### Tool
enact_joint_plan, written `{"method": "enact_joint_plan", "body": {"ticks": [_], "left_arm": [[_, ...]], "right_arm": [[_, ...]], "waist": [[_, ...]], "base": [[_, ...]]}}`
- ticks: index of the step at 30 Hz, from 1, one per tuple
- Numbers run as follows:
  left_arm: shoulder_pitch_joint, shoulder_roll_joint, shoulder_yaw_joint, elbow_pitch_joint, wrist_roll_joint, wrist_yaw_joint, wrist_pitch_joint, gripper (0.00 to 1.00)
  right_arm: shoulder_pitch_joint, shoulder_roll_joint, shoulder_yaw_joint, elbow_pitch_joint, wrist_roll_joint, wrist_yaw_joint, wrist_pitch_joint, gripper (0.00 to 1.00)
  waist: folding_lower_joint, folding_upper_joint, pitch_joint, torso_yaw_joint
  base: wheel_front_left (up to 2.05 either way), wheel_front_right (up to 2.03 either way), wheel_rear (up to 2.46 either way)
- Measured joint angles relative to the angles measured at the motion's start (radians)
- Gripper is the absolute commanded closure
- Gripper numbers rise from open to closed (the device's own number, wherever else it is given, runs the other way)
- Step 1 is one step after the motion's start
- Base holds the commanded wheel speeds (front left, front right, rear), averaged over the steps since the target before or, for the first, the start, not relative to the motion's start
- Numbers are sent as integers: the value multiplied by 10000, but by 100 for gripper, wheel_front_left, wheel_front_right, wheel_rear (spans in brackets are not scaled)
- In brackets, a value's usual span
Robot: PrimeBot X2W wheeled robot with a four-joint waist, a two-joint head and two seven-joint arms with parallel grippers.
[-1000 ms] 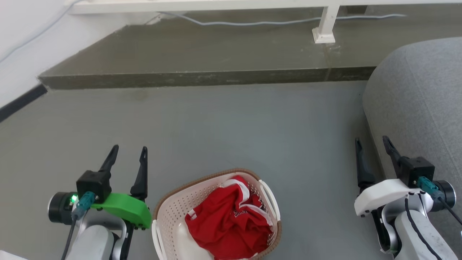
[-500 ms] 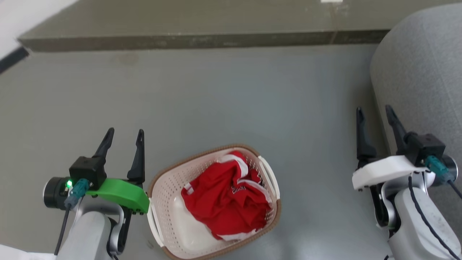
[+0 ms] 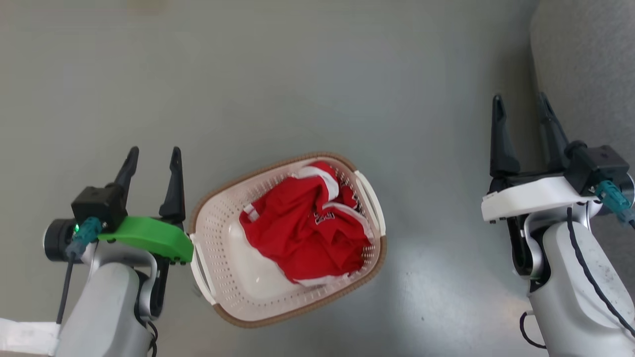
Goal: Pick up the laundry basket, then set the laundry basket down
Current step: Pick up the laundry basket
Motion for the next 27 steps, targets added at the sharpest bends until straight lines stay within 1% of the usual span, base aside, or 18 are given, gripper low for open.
{"method": "enact_joint_plan", "body": {"ticks": [12,22,23,27], "left_arm": [[-807,-13,167,587,-192,-134,157,0],[-1396,-12,408,1482,-886,-568,719,0],[-1396,-12,408,1482,-886,-568,719,0],[-1579,-84,510,1962,-1333,-840,951,0]], "right_arm": [[-382,104,19,-153,-109,-46,0,0],[-1152,148,-6,-537,-222,-77,0,0],[-1152,148,-6,-537,-222,-77,0,0],[-1454,165,-38,-569,-240,-79,0,0]], "waist": [[0,0,1717,-39],[1,0,3152,-25],[1,0,3152,-25],[1,0,3663,-31]], "base": [[0,0,0],[0,0,0],[0,0,0],[0,0,0]]}}
